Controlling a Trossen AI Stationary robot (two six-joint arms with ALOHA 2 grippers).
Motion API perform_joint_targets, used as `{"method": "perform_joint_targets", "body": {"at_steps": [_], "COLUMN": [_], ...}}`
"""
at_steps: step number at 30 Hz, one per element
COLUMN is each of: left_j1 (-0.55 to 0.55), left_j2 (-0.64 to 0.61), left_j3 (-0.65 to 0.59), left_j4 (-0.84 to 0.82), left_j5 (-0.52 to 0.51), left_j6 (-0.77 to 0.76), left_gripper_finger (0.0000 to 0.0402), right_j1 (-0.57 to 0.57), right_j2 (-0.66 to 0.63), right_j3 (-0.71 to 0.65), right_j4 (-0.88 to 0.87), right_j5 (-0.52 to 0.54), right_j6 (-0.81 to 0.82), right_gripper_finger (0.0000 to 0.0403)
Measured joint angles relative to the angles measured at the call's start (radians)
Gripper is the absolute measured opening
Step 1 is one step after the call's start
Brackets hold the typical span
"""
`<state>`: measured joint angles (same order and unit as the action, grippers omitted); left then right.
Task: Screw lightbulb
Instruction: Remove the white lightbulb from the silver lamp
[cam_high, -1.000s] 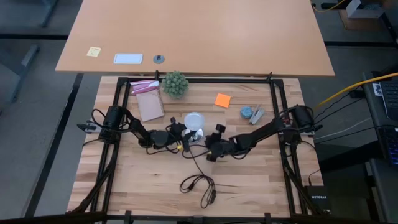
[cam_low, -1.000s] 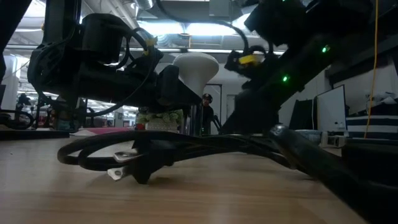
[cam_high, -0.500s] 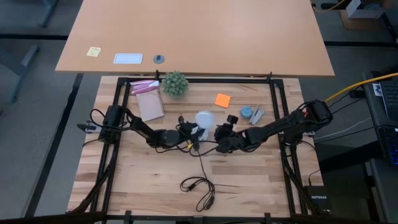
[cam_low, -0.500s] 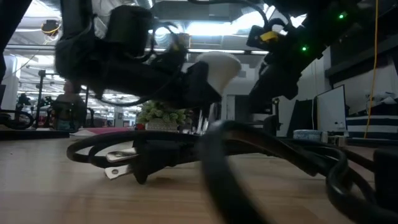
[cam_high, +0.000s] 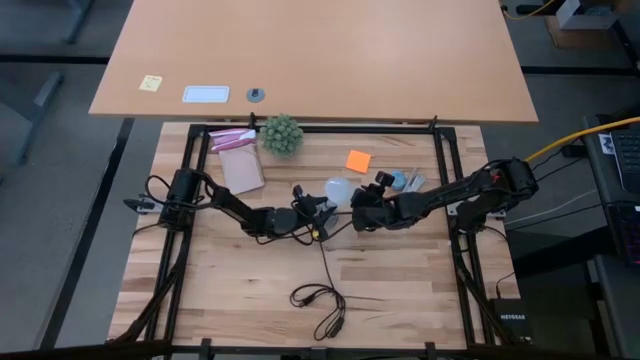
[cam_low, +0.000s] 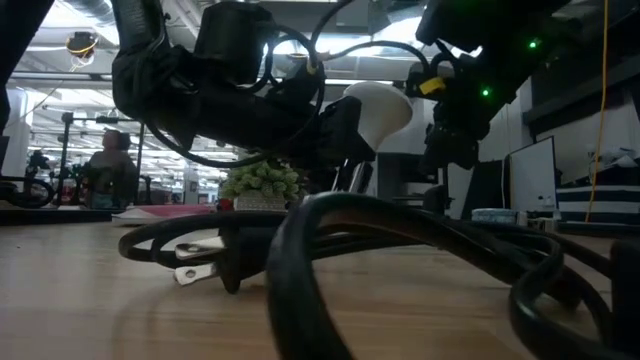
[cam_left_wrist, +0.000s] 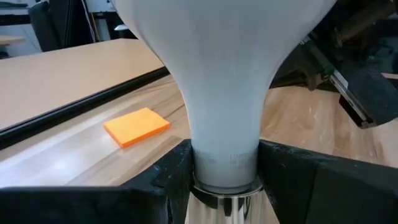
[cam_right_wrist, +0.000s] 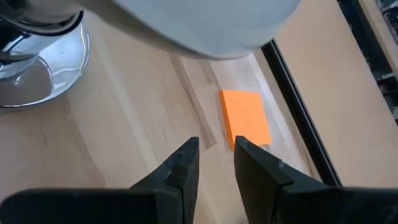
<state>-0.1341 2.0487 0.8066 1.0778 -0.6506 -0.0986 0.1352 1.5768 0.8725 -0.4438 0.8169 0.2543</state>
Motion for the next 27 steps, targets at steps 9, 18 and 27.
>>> {"method": "perform_joint_targets", "body": {"at_steps": [9,18,27], "left_j1": [0.013,0.026,0.049], "left_j2": [0.001,0.004,0.003], "left_j3": [0.000,0.000,0.006], "left_j4": [0.031,0.080,0.088], "left_j5": [0.006,0.019,0.019], "left_j6": [0.002,0.027,-0.023], "left_gripper_finger": [0.0153,0.0153,0.0153], "right_j1": [0.002,0.001,0.001], "right_j2": [0.001,0.004,-0.053], "right_j3": [0.000,0.000,-0.001], "right_j4": [-0.017,-0.176,-0.396], "right_j5": [0.014,0.065,0.093], "right_j6": [-0.008,0.025,0.138], "right_gripper_finger": [0.0101,0.0101,0.0101]}}
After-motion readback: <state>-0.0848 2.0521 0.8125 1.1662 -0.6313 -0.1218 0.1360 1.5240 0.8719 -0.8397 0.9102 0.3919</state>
